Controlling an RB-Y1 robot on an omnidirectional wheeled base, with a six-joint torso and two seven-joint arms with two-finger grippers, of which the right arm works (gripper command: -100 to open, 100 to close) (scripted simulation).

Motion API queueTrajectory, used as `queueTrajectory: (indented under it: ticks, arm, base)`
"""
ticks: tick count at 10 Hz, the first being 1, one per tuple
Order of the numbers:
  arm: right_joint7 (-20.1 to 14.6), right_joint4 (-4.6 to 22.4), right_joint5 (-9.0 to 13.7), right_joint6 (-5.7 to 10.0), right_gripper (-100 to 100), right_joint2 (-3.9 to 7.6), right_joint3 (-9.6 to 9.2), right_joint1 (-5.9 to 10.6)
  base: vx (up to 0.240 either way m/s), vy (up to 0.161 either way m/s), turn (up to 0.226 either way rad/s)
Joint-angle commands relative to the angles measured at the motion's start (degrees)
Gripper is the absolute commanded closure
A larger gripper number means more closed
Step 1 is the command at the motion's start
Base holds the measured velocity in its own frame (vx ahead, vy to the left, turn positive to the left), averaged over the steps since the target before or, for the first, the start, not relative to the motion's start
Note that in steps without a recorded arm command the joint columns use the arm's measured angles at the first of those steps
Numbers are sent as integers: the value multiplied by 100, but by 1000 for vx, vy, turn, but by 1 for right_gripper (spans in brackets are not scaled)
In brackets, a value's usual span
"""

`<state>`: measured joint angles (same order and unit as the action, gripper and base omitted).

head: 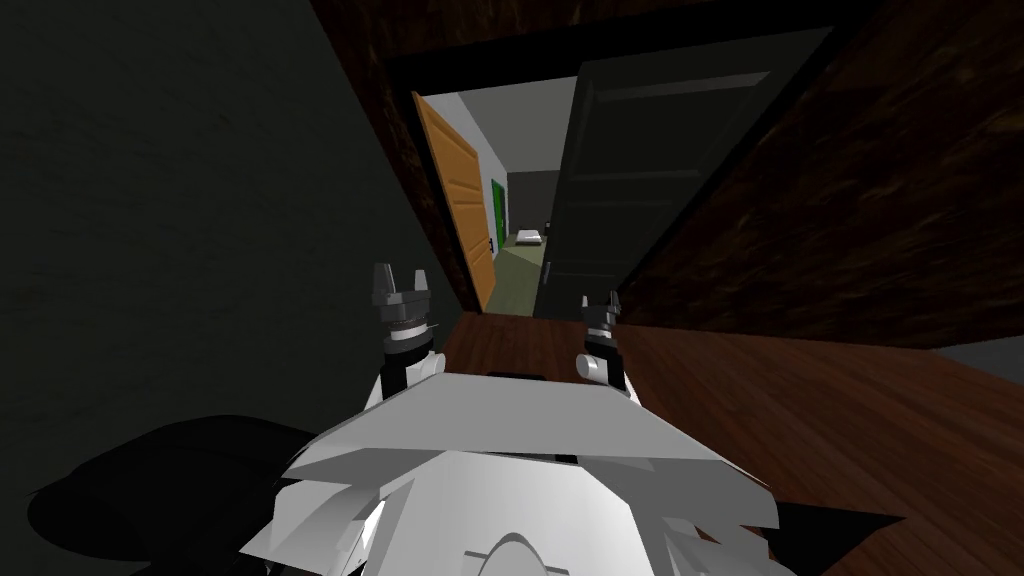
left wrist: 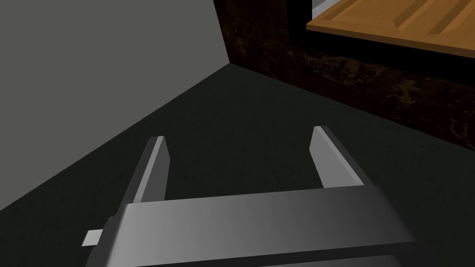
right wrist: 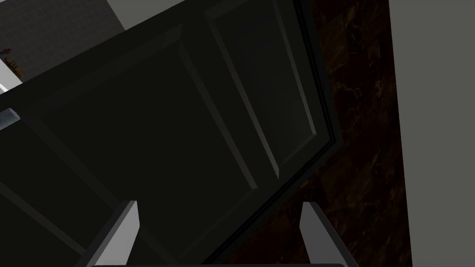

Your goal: Push the door open

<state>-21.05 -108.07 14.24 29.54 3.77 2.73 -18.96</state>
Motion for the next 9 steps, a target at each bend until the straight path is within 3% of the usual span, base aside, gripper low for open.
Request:
queueTrajectory:
  ticks: [1, 9]
  arm:
    - [-146, 182, 130, 72, -100, 21, 54, 51]
    - [-847, 1399, 783, 562, -100, 90, 328, 443]
  base:
    - [77, -70, 187]
    - [74, -70, 207]
